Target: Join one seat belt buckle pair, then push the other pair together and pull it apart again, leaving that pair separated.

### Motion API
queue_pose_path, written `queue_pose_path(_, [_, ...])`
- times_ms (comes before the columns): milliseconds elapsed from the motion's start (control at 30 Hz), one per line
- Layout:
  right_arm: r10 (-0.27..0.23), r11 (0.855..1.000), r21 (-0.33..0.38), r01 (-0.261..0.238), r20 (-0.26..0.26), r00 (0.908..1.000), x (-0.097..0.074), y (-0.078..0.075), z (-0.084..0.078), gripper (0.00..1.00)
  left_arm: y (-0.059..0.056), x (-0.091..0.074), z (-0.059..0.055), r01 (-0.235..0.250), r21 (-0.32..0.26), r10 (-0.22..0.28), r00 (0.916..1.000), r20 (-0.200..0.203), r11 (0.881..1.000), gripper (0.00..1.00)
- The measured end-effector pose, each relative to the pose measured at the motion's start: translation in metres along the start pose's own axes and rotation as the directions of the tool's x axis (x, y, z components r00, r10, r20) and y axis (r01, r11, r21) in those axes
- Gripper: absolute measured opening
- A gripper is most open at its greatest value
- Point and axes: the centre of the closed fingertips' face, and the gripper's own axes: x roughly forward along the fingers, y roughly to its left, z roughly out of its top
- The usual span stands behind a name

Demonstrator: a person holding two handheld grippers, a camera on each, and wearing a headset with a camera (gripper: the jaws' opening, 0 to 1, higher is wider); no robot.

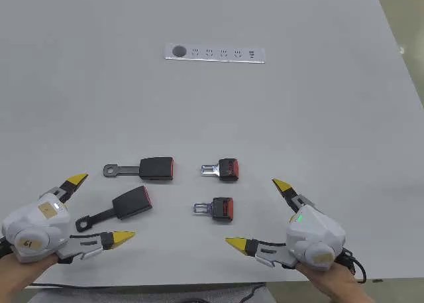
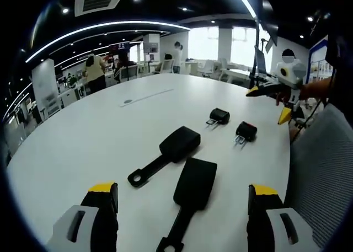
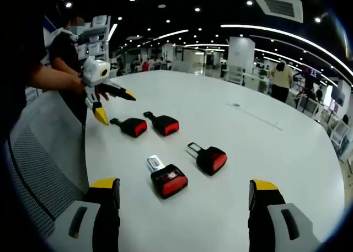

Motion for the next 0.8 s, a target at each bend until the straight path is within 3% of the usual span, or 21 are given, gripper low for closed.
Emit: queue_pose_path(800, [0.002, 1.000, -0.006, -0.002, 0.000, 1.0000, -0.0008, -0.0007, 0.0008, 0.99, -0.0057, -0.0030, 0.0091, -0.001, 0.001, 0.001, 1.0000, -0.002, 1.000, 1.00])
